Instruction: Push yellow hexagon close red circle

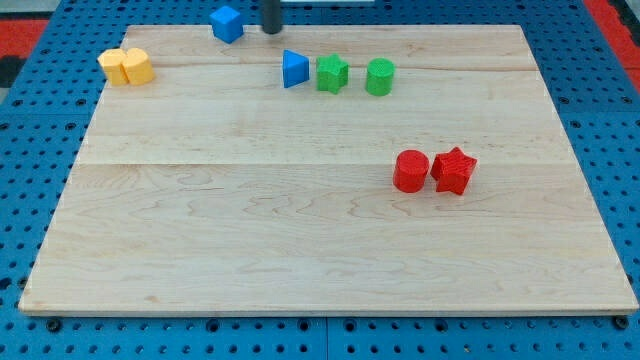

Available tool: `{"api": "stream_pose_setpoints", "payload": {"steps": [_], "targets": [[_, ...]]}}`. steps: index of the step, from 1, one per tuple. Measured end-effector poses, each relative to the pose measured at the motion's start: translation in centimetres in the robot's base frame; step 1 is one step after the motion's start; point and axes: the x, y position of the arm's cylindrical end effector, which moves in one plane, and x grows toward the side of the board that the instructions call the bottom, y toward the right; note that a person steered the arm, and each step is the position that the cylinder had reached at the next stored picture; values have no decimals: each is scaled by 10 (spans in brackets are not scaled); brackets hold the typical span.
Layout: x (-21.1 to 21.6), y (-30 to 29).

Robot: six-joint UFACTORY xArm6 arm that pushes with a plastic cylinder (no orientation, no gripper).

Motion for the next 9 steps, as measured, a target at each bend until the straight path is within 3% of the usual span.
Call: {"api": "stream_pose_setpoints", "payload": {"steps": [1,2,3,6,9], "targets": [[5,-78],[51,-94],[61,-119],[30,-204],[48,-206]]}}
